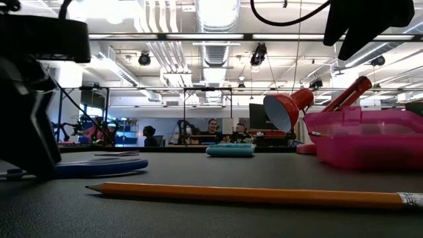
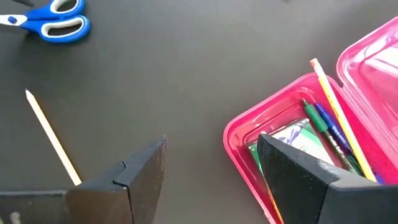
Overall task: Pack school essentials
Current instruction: Put the blue scissors into the red supply box
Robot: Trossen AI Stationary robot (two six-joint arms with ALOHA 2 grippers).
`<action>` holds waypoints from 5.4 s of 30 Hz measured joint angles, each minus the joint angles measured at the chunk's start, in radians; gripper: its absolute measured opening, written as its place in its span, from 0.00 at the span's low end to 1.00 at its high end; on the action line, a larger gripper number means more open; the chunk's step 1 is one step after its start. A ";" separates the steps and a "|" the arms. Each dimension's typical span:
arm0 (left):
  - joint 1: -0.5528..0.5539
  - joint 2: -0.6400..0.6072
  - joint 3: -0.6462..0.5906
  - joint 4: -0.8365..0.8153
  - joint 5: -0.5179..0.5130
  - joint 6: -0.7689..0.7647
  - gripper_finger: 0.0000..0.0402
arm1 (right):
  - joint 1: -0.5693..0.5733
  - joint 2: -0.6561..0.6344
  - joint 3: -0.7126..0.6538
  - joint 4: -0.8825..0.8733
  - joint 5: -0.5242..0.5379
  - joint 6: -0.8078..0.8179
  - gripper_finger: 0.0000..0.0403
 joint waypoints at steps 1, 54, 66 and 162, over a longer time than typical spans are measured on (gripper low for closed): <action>0.007 -0.001 -0.003 0.008 0.002 0.007 0.41 | 0.000 0.000 0.000 0.001 0.002 0.010 0.60; 0.181 -0.317 -0.082 0.453 -0.134 0.533 0.24 | -0.104 -0.002 0.000 0.507 -0.018 -0.020 0.60; 0.188 -0.317 -0.030 0.446 -0.143 0.596 0.24 | -0.166 -0.004 0.000 0.650 -0.058 -0.096 0.60; 0.295 -0.320 0.028 0.549 -0.101 0.789 0.24 | -0.236 -0.115 0.002 -0.483 -0.507 -0.195 0.06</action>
